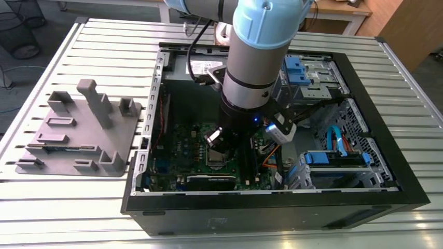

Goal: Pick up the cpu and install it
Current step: 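Install the first cpu locking lever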

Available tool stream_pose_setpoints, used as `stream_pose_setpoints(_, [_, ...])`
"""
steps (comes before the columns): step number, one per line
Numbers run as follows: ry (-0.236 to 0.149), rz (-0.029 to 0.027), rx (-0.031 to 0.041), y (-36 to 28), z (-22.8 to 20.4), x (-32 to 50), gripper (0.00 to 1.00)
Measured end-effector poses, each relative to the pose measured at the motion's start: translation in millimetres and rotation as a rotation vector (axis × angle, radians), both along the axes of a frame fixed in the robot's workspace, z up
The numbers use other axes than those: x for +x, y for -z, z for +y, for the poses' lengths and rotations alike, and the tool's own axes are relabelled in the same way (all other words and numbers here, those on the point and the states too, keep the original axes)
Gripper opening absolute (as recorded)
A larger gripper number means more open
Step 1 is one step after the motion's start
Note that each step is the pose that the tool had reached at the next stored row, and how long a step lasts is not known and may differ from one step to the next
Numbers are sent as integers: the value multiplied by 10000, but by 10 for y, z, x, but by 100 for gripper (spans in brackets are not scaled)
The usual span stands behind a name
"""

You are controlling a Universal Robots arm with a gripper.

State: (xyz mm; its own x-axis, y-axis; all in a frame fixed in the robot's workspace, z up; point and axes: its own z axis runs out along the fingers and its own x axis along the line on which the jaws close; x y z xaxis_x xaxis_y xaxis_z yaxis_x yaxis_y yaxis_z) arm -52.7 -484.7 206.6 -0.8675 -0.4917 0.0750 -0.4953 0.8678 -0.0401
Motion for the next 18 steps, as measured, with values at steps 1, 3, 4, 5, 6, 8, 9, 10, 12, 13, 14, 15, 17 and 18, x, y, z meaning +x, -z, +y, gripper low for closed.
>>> stream_pose_setpoints(1, [5,0,0,3,-3,3,11])
stream_pose_setpoints(3, [15,0,-2,8,-10,12,11])
stream_pose_setpoints(4, [19,0,-3,10,-12,16,11])
stream_pose_setpoints(5, [23,0,-3,13,-13,20,11])
stream_pose_setpoints(6, [28,0,-5,14,-15,23,11])
stream_pose_setpoints(8, [37,1,-6,19,-20,29,11])
stream_pose_setpoints(9, [46,1,-5,22,-23,31,11])
stream_pose_setpoints(10, [52,0,-5,25,-26,33,11])
stream_pose_setpoints(12, [68,0,-4,31,-34,34,11])
stream_pose_setpoints(13, [72,0,-3,35,-38,34,11])
stream_pose_setpoints(14, [74,0,-4,38,-42,34,11])
stream_pose_setpoints(15, [77,0,-4,42,-46,34,11])
stream_pose_setpoints(17, [84,0,-5,49,-56,34,11])
stream_pose_setpoints(18, [87,0,-5,52,-60,34,11])
